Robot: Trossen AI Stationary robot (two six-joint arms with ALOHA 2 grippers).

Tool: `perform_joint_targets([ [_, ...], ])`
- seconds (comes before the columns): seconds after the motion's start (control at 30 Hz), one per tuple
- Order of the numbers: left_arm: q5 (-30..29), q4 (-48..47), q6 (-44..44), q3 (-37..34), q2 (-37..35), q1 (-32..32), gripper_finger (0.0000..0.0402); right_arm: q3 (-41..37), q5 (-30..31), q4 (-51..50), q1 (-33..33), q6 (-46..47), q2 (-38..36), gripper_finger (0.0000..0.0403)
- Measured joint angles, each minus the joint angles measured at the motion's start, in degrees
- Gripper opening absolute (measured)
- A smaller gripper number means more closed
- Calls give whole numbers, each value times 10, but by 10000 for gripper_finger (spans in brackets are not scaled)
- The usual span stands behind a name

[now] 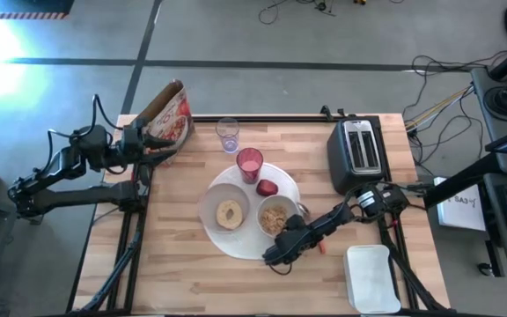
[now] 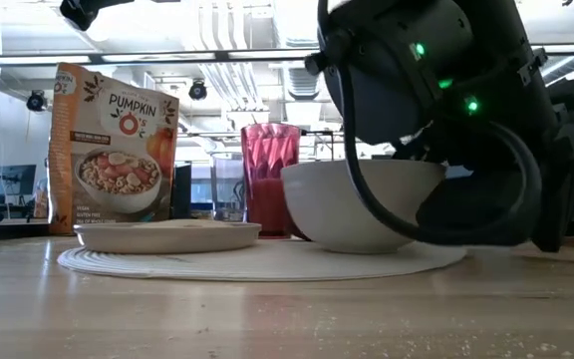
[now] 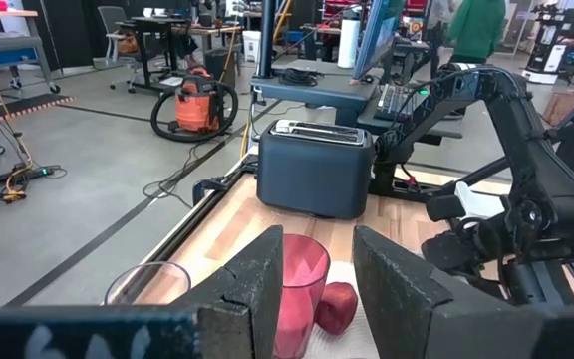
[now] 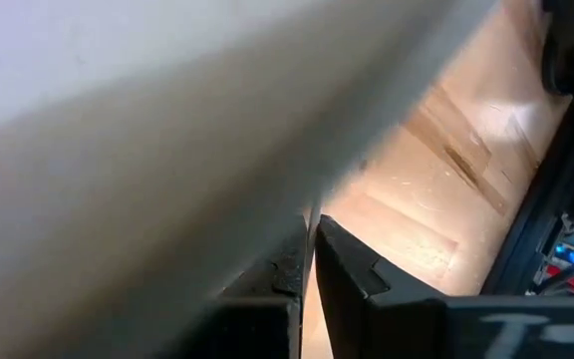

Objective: Arrange a breakfast setting
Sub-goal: Put the orange spoon on the white table mat to the right of the white bowl

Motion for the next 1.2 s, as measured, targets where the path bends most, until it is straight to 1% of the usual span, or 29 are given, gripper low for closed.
perform_joint_targets([
  [0.13,0,1,0,0,0,0,107,18,7,-31,0,-8,-1,8],
  [0.43,0,1,0,0,-1,0,107,30,17,-33,-1,0,-31,8],
  [0.5,0,2,0,0,-1,0,107,27,17,-34,-1,3,-46,8],
  [0.63,0,1,0,0,-2,0,107,20,38,-36,-1,30,-87,8],
  [0.83,0,1,0,0,-2,0,107,3,87,-21,-1,89,-162,8],
  [1.0,0,-9,0,0,-4,0,107,-48,110,45,-1,110,-216,8],
  [1.2,0,-12,-1,0,-6,0,107,-158,112,153,-1,151,-282,8],
])
